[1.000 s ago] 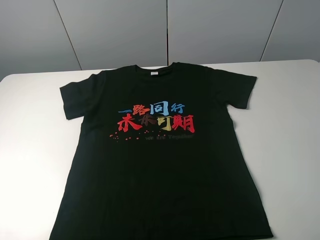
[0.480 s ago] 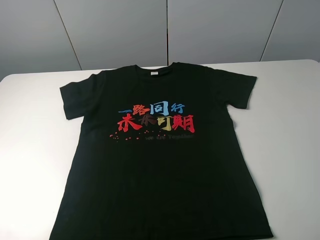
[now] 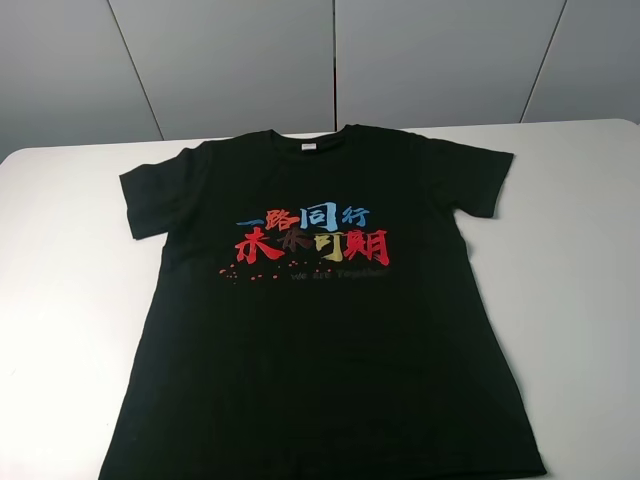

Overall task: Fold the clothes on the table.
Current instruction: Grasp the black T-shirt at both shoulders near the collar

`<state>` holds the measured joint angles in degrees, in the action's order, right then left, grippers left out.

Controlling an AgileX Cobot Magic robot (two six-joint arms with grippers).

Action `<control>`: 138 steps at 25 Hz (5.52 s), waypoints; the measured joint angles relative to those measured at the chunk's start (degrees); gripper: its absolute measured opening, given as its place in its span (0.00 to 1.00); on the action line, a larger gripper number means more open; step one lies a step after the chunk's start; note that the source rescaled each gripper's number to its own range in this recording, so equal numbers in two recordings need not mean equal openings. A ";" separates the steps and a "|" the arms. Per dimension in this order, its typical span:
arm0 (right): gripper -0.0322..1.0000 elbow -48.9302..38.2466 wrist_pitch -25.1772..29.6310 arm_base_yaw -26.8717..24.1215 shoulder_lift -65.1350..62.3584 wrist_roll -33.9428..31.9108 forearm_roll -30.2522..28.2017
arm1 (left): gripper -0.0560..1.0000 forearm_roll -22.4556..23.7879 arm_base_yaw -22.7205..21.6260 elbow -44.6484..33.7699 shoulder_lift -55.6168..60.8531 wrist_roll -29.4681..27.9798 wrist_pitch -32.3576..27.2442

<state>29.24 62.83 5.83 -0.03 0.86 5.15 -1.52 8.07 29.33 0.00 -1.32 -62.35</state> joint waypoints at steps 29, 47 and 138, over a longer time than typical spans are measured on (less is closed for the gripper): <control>0.98 0.00 -0.80 0.00 0.00 -3.19 3.01 | 0.93 0.11 0.00 0.29 -0.02 0.33 0.69; 0.98 11.50 -13.01 0.00 42.05 14.32 7.54 | 0.93 -12.78 0.00 25.76 -48.88 29.48 2.30; 0.98 39.98 -15.34 16.18 115.75 39.24 2.95 | 0.05 6.98 21.13 47.96 -124.74 31.67 12.78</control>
<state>69.22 47.48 22.01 115.72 40.10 8.10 5.46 29.20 77.29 -124.74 30.35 -49.57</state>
